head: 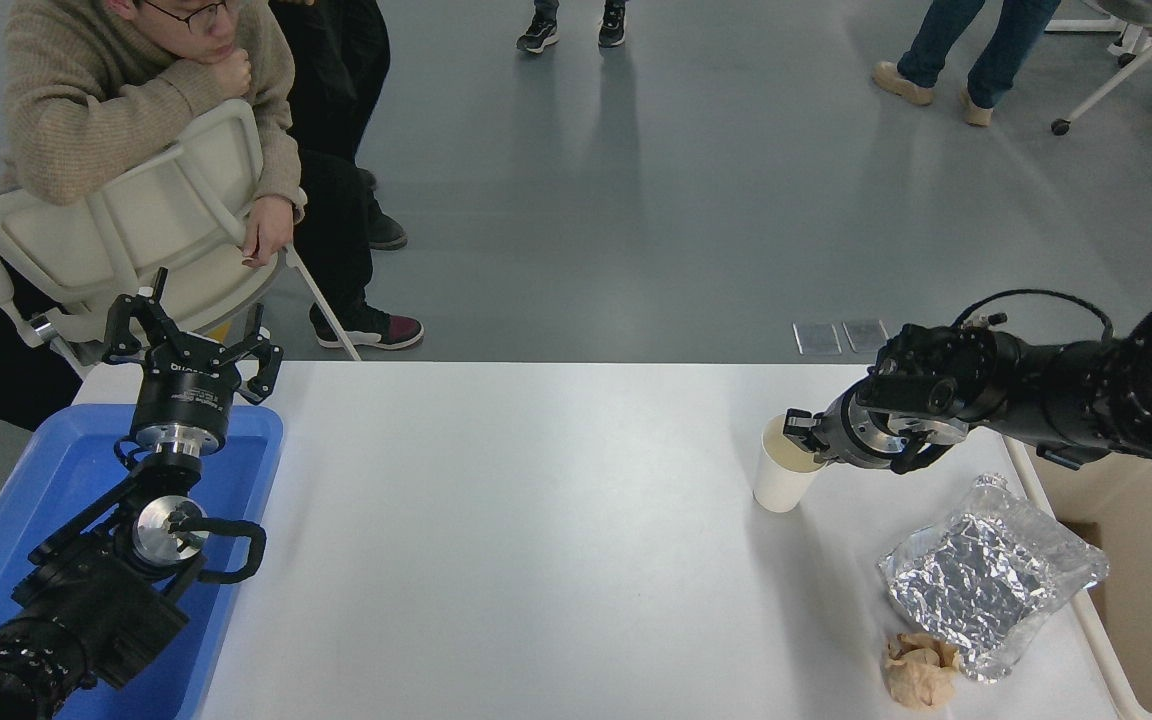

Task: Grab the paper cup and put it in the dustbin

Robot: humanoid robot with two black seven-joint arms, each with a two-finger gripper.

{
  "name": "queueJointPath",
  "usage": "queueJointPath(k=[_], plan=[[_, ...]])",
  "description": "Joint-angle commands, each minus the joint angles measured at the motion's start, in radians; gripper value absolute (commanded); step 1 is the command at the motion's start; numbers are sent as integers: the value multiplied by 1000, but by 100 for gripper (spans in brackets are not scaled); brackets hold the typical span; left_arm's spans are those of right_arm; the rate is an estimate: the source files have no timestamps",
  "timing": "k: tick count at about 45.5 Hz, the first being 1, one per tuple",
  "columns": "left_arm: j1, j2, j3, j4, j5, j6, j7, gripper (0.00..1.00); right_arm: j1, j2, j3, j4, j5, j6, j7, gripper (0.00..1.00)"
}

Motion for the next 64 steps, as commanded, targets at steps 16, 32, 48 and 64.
queueJointPath(k=[16, 32, 48, 64], plan=[[0, 0, 2, 0, 0, 0, 0, 99, 610, -265, -63, 300, 40, 501, 0, 0], [0, 0, 2, 0, 0, 0, 0, 99, 843, -278, -174, 340, 112, 501, 1, 0], [0, 0, 2, 1, 0, 0, 0, 99, 882, -278, -236, 343, 109, 501, 0, 0], [0, 0, 2, 1, 0, 0, 0, 99, 822, -435, -365, 329, 67, 501, -2, 0]])
